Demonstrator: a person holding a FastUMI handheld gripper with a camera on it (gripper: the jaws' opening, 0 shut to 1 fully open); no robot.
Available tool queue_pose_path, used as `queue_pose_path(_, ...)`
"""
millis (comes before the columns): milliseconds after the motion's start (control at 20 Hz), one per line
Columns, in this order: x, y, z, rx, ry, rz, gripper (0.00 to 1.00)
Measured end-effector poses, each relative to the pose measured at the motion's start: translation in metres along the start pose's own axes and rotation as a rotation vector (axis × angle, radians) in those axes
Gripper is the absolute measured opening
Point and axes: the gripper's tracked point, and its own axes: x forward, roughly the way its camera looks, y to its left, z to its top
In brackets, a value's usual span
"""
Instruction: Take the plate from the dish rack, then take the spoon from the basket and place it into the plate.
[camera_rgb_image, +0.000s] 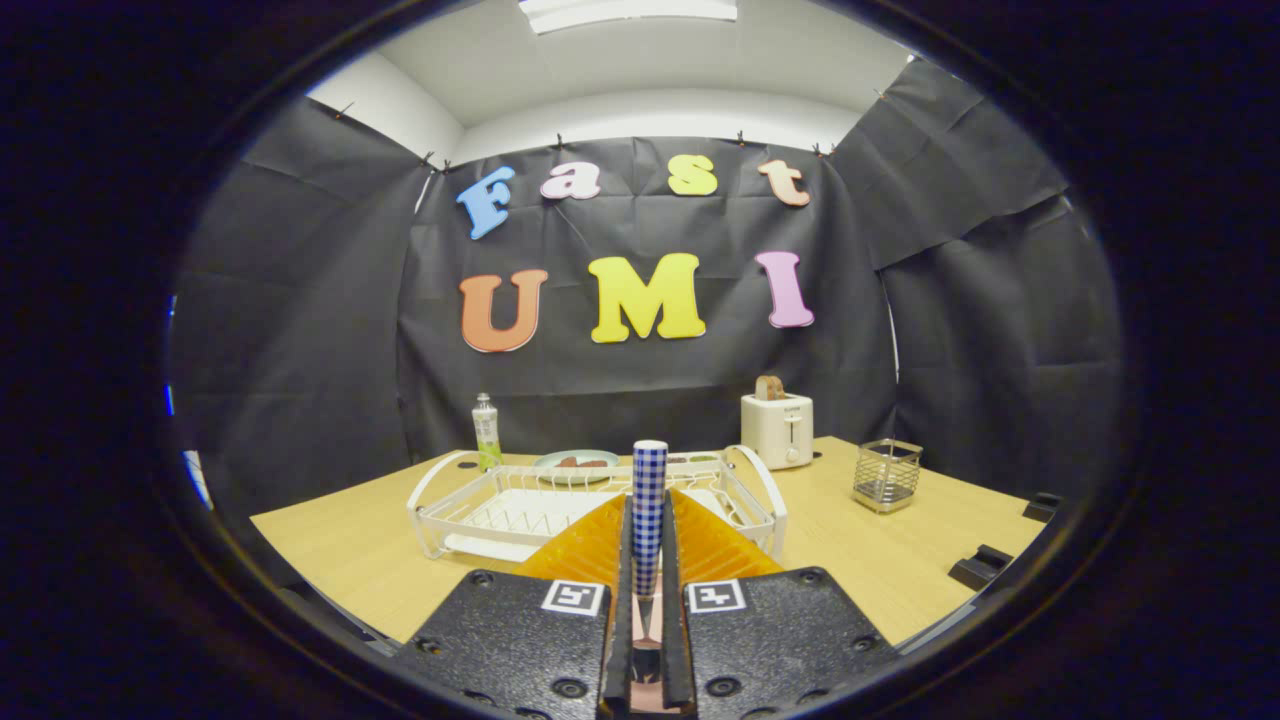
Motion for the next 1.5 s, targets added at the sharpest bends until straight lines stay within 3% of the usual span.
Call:
queue_pose_path(350,-0.012,-0.036,0.007,0.037,-0.008,-0.024,0.23)
queue_pose_path(550,-0.028,-0.074,0.038,0.031,-0.067,-0.079,0.41)
queue_pose_path(750,-0.034,-0.093,0.052,0.028,-0.027,-0.091,0.83)
queue_pose_path(1000,-0.057,-0.106,0.086,0.068,-0.030,-0.070,0.97)
queue_pose_path(1200,-0.082,-0.094,0.113,0.056,-0.020,-0.004,0.97)
queue_pose_path(1500,-0.110,-0.103,0.136,0.001,-0.045,-0.048,0.98)
